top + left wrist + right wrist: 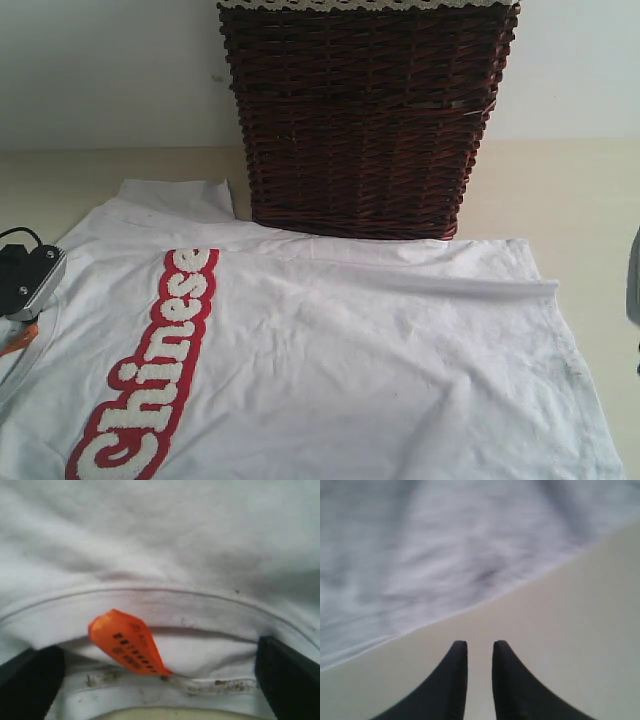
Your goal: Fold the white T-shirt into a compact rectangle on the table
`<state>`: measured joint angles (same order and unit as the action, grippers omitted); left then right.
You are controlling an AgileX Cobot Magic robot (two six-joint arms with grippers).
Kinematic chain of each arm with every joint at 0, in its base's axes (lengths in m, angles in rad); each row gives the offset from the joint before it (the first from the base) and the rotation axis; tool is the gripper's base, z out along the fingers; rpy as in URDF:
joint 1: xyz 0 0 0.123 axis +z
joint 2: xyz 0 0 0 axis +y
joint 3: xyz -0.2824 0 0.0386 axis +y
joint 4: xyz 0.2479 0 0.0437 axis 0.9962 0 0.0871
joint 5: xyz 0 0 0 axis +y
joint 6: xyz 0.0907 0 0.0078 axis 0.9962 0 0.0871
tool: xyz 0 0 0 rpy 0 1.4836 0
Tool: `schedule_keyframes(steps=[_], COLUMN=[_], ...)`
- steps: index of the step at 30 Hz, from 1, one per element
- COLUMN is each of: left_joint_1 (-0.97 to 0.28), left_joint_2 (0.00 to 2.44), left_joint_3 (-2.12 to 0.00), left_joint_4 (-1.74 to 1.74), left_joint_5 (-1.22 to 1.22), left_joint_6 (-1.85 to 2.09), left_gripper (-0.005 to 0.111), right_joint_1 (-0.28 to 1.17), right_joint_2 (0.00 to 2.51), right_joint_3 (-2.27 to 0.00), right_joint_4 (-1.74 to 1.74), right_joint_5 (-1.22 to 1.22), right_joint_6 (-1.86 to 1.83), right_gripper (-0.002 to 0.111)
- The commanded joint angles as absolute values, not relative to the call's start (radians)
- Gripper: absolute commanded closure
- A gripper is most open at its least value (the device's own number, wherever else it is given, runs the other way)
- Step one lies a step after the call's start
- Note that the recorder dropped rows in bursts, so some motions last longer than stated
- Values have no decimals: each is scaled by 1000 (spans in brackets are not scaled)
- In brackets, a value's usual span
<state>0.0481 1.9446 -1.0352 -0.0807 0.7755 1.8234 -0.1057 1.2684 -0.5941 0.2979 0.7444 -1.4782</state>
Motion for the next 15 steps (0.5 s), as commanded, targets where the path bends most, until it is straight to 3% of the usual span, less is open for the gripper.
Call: schedule_keyframes(steps=[1,7,9,11,14,15], left_joint_1=[49,49,49,49,49,49], left_joint_2=[1952,1952,1952,1952,1952,1952], left_joint_3=[-1034,-1034,-1034,-1034,-1034,-1034], left_joint_4=[-83,-83,-83,-83,-83,-83], left_joint_5=[786,786,786,786,786,786], left_joint_6=[1825,1825,1825,1825,1825,1825], left_gripper=[3,3,3,3,3,3], right_joint_1=[-104,-104,-104,-104,-104,-104], right_joint_2=[1368,1463,1488,1526,1591,1604], right_joint_3=[-658,-677,-677,-679,-679,-679], right_joint_4=[360,508,532,534,590,607], right_joint_5=[1021,840,772,714,588,546], right_joint_6=[-1750,-1839,-1842,-1894,-1985,-2014], right_gripper=[92,91,84,65,22,12])
